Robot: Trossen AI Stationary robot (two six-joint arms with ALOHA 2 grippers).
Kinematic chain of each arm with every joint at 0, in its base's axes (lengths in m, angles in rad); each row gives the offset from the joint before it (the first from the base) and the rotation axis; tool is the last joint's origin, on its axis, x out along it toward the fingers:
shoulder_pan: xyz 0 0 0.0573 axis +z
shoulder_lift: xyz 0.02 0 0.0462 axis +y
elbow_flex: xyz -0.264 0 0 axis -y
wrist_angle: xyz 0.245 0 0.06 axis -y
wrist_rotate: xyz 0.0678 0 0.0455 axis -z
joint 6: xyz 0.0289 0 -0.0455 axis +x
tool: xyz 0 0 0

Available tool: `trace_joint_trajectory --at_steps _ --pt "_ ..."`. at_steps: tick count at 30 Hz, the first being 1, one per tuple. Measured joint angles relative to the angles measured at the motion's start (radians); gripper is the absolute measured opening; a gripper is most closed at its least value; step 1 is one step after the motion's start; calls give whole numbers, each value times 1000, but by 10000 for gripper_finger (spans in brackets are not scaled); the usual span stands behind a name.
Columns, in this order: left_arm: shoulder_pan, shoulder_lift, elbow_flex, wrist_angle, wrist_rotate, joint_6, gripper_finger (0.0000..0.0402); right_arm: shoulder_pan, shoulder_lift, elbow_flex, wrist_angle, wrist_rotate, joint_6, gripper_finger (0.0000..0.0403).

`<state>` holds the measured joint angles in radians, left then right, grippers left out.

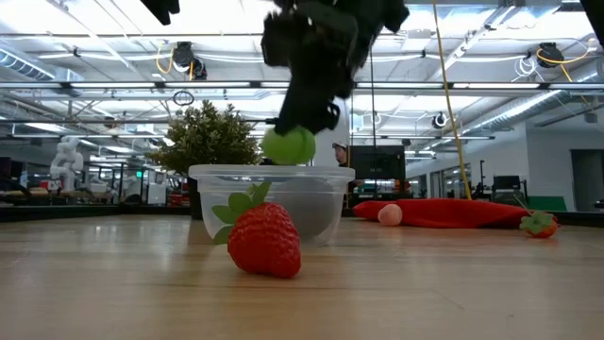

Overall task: Pick and placing Produce into tupperware
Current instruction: Put the green lime into the transparent bin, then put the pink peach into the transparent bin

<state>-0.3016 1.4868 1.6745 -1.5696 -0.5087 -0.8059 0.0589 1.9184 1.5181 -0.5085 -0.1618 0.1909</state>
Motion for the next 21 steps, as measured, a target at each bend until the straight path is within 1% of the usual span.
trace_joint_trajectory --at_steps 2,6,9,16,21 --pt "0 0 0 0 0 4 274 -4 1 -29 36 -15 10 212" --pt "0 0 0 3 0 12 274 -5 1 -61 101 -76 12 214" --pt "0 0 0 4 0 12 274 -5 1 -66 100 -78 8 223" --pt "0 0 0 4 0 12 274 -7 1 -66 119 -76 0 257" --pt "0 0 0 4 0 16 274 -7 1 -66 132 -73 -5 271"
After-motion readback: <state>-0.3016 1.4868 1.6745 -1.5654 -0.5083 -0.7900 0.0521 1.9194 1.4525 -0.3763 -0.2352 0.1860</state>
